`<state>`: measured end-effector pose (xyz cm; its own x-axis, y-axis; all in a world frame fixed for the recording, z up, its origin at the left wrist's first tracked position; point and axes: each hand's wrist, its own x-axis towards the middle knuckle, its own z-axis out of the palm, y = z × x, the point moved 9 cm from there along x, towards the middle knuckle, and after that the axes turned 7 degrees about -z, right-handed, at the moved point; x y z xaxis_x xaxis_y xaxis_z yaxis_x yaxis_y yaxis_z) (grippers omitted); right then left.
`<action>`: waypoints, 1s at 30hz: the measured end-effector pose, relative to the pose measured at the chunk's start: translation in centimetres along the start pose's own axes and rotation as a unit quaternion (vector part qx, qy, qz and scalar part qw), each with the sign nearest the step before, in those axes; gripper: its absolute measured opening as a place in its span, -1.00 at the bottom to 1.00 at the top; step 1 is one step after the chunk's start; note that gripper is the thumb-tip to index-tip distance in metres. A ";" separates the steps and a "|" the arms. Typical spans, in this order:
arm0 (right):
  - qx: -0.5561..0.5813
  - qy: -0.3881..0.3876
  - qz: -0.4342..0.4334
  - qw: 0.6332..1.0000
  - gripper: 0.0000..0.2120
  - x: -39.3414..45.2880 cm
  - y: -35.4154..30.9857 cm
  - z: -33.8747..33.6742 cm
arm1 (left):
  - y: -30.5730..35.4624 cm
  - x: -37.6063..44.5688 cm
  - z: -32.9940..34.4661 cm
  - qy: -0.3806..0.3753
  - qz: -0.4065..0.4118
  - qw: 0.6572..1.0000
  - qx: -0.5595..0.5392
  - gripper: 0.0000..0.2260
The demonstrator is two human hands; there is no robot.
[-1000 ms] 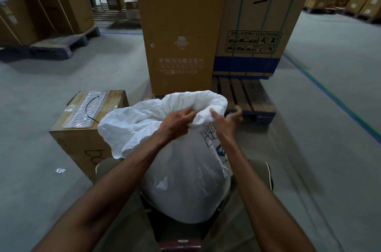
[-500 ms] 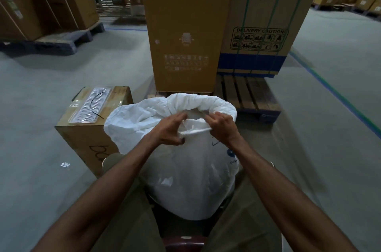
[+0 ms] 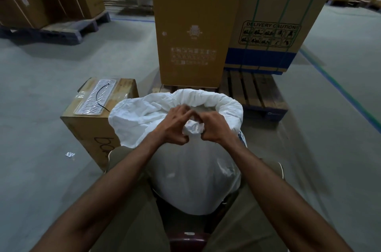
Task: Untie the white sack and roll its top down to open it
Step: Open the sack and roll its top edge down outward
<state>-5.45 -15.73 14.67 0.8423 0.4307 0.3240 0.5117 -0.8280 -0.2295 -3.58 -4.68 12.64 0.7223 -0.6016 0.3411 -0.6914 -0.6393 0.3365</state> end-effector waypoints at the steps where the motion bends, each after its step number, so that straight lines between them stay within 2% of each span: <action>1: -0.004 0.005 -0.002 1.000 -0.74 -0.3 0.3 0.4 | -1.1 -0.2 -0.1 -0.019 -0.040 0.997 -0.066 -0.38; 3: -0.043 0.006 -0.022 0.999 -0.74 -1.0 0.0 1.0 | -3.0 -0.8 0.1 -0.038 -0.100 0.983 -0.149 -0.44; 5: -0.101 -0.010 -0.058 0.993 -0.74 -1.7 -0.9 2.2 | -3.6 -0.9 0.3 -0.049 -0.108 0.989 -0.086 -0.63; 7: -0.104 -0.028 -0.029 0.994 -0.70 -1.9 -0.8 2.8 | -3.3 -0.5 0.8 -0.066 -0.086 0.994 0.011 -0.77; 9: -0.064 -0.070 0.034 0.995 -0.50 -1.6 -0.2 3.3 | -1.9 0.0 0.6 -0.043 -0.011 0.997 0.069 -0.76; 11: 0.002 -0.122 0.082 0.989 -0.19 -1.1 0.3 4.0 | 0.2 -0.7 0.8 0.008 0.115 0.988 0.099 -0.68; 12: 0.025 -0.138 0.096 0.985 -0.12 -0.8 0.4 4.2 | 1.4 -1.5 0.9 0.034 0.168 0.978 0.120 -0.68; 13: 0.034 -0.144 0.101 0.984 -0.15 -0.5 0.5 4.2 | 2.3 -2.3 1.2 0.058 0.203 0.967 0.140 -0.70; 14: 0.028 -0.137 0.099 0.985 -0.27 -0.2 0.5 4.0 | 2.7 -2.8 1.4 0.074 0.217 0.962 0.150 -0.71; 16: -0.003 -0.099 0.080 0.992 -0.52 0.3 0.1 3.5 | 2.2 -2.8 1.3 0.074 0.172 0.975 0.118 -0.64; 18: -0.023 -0.073 0.064 0.995 -0.60 0.3 -0.3 3.8 | 0.7 -2.6 0.4 0.060 0.055 0.997 0.020 -0.57; 19: -0.039 -0.060 0.062 0.995 -0.63 0.1 -0.4 4.1 | -0.2 -3.2 0.0 0.058 -0.017 0.996 -0.059 -0.53; 20: -0.062 -0.046 0.058 0.995 -0.66 -0.2 -0.6 4.3 | -1.3 -4.1 -0.4 0.095 -0.109 0.980 -0.137 -0.49; 21: -0.081 -0.031 0.056 0.995 -0.70 -0.6 -0.9 4.5 | -2.3 -5.6 -1.1 0.165 -0.219 0.942 -0.196 -0.46; 22: -0.092 -0.014 0.051 0.994 -0.71 -1.0 -1.3 4.6 | -4.0 -7.9 -0.8 0.239 -0.348 0.876 -0.233 -0.43; 23: -0.104 0.007 0.042 0.994 -0.70 -1.4 -1.8 4.7 | -5.3 -10.4 0.2 0.276 -0.480 0.789 -0.267 -0.40; 24: -0.117 0.024 0.030 0.992 -0.69 -1.8 -2.4 4.8 | -5.8 -12.3 1.8 0.278 -0.586 0.684 -0.334 -0.34; 25: -0.139 0.038 0.013 0.989 -0.66 -2.2 -3.3 4.9 | -6.5 -13.4 4.4 0.266 -0.644 0.568 -0.438 -0.29; 26: -0.162 0.048 -0.008 0.986 -0.62 -2.4 -4.0 5.1 | -6.4 -13.0 6.2 0.247 -0.644 0.463 -0.556 -0.28; 27: -0.182 0.060 -0.028 0.981 -0.60 -2.6 -4.5 5.2 | -7.1 -11.8 7.8 0.226 -0.614 0.400 -0.642 -0.36; 28: -0.197 0.070 -0.044 0.977 -0.61 -2.8 -4.9 5.3 | -7.6 -11.3 8.2 0.217 -0.606 0.385 -0.662 -0.44; 30: -0.213 0.072 -0.052 0.973 -0.62 -3.2 -5.3 5.3 | -8.4 -10.4 7.8 0.221 -0.582 0.404 -0.670 -0.66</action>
<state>-9.92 -10.81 9.99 0.7410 0.4911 0.4580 0.4505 -0.8693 0.2034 -5.14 3.18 -0.58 0.7013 0.0665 -0.7097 0.5119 0.6458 0.5664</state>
